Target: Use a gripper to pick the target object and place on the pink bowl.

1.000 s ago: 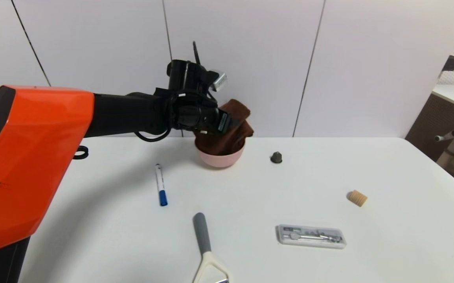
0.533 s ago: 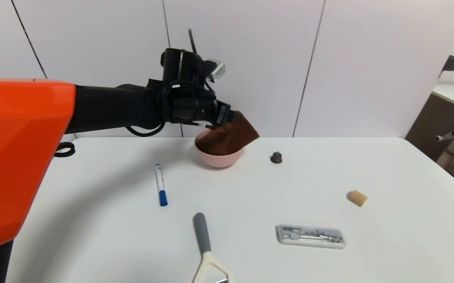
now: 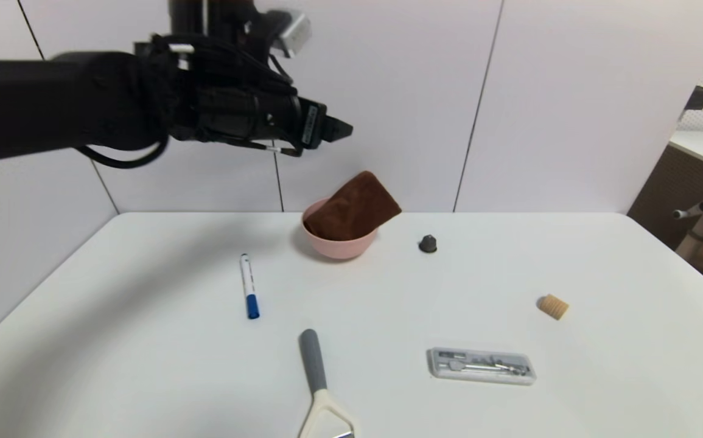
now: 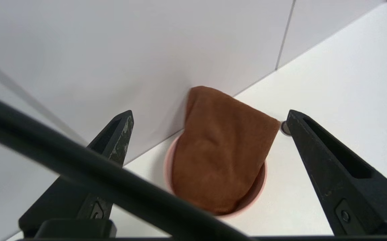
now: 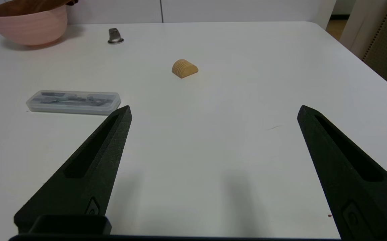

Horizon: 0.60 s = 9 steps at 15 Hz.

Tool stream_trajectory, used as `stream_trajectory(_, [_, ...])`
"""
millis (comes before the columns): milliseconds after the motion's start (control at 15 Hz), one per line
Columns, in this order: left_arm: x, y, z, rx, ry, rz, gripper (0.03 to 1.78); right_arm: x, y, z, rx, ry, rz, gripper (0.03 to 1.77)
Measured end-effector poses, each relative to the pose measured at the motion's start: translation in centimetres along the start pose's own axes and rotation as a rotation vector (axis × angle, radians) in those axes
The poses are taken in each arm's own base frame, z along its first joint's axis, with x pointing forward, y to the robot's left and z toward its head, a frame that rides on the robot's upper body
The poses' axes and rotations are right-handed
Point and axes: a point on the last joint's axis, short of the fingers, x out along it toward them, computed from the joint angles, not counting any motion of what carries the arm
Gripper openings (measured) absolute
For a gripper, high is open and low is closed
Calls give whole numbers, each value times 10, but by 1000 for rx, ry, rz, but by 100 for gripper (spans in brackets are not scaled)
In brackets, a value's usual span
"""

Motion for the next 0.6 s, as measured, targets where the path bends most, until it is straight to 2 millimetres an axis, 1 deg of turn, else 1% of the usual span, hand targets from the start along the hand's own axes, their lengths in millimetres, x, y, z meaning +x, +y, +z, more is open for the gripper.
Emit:
stream_trajectory(133, [-51, 5, 24, -1, -27, 112, 166, 0, 0, 0, 0, 0, 0, 171])
stream_trajectory(200, [-77, 7, 32, -3, -39, 178, 167, 0, 0, 0, 0, 0, 0, 171])
stream_trajectory(267, [-104, 11, 37, -9, -44, 252, 167, 0, 0, 0, 1, 0, 0, 171])
stream_trajectory(333, [-127, 16, 36, -14, -33, 317, 167, 0, 0, 0, 0, 0, 0, 171])
stream_trajectory(400, [-147, 21, 29, -19, -9, 364, 167, 0, 0, 0, 1, 0, 0, 171])
stream_trajectory(600, [-198, 34, -13, -47, 78, 434, 168, 0, 0, 0, 0, 0, 0, 171])
